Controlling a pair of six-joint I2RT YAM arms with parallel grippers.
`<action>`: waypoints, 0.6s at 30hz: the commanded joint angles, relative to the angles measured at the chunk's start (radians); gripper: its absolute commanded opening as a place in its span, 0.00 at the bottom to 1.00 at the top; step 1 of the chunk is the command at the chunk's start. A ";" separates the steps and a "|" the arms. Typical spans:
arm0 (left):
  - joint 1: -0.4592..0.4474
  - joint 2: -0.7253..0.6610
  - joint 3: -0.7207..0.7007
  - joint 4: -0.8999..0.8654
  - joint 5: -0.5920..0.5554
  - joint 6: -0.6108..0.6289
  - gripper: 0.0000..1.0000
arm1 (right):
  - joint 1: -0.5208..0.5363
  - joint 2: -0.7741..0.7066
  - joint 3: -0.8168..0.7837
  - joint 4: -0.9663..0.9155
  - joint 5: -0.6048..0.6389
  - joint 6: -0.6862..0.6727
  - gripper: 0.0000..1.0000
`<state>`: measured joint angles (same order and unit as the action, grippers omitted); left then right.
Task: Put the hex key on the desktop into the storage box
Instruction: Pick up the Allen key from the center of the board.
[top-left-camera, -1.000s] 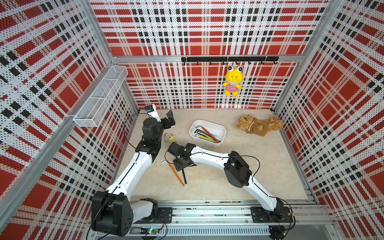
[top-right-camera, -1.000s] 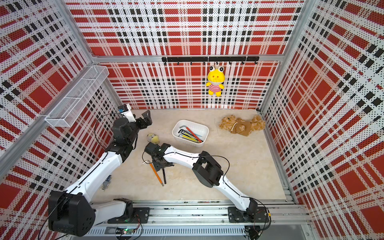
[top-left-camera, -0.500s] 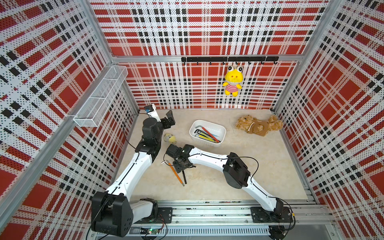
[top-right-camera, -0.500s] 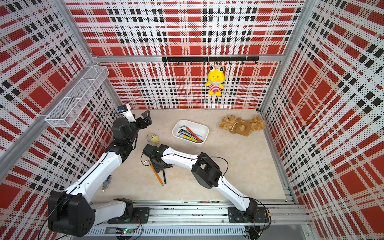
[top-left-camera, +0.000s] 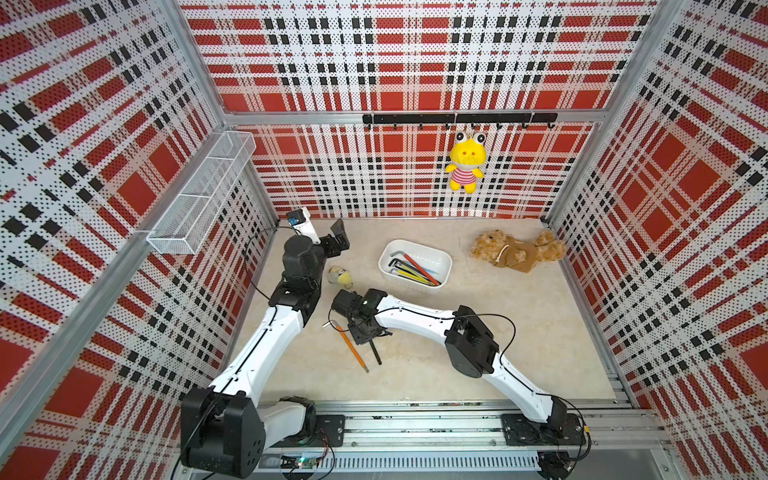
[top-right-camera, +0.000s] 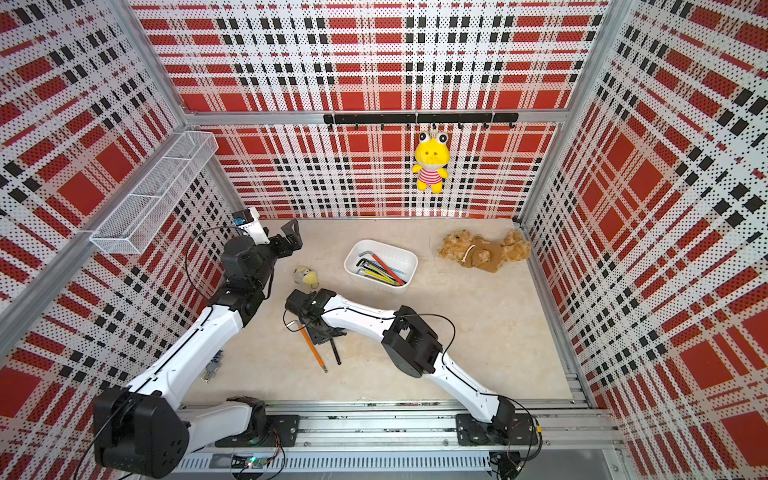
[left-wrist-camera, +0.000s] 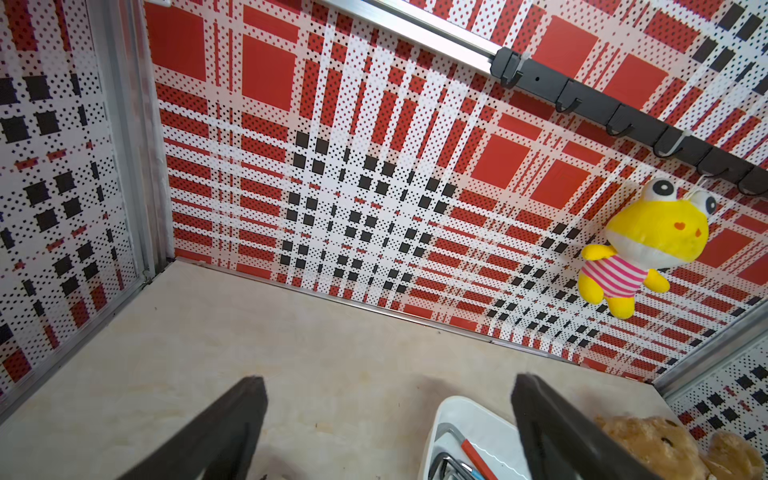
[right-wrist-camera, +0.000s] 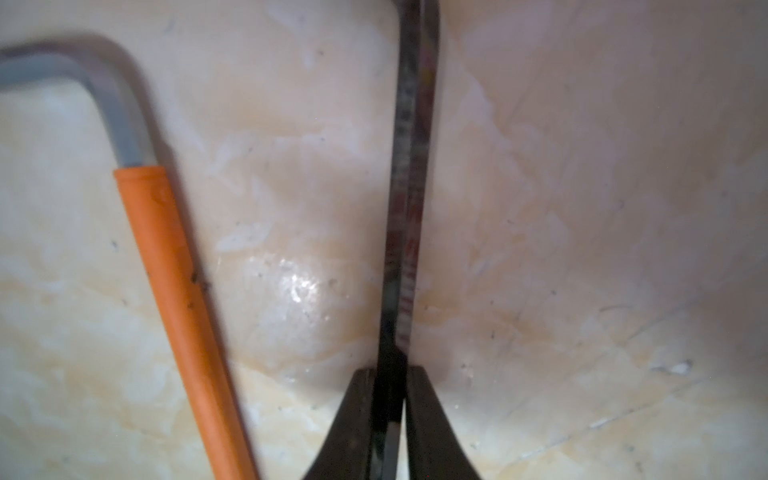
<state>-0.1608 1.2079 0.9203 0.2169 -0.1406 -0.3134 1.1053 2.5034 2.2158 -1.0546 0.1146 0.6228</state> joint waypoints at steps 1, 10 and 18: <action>-0.005 -0.019 0.000 0.019 -0.014 0.009 0.99 | 0.005 0.070 -0.036 -0.082 -0.008 -0.004 0.00; -0.006 -0.020 0.002 0.017 -0.017 0.011 0.99 | -0.001 0.038 -0.062 -0.078 0.049 -0.015 0.00; -0.008 -0.022 0.004 0.015 -0.019 0.013 0.99 | -0.019 -0.135 -0.215 0.085 0.076 -0.136 0.00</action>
<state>-0.1642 1.2045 0.9203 0.2165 -0.1478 -0.3103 1.1011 2.4294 2.0838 -0.9821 0.1574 0.5583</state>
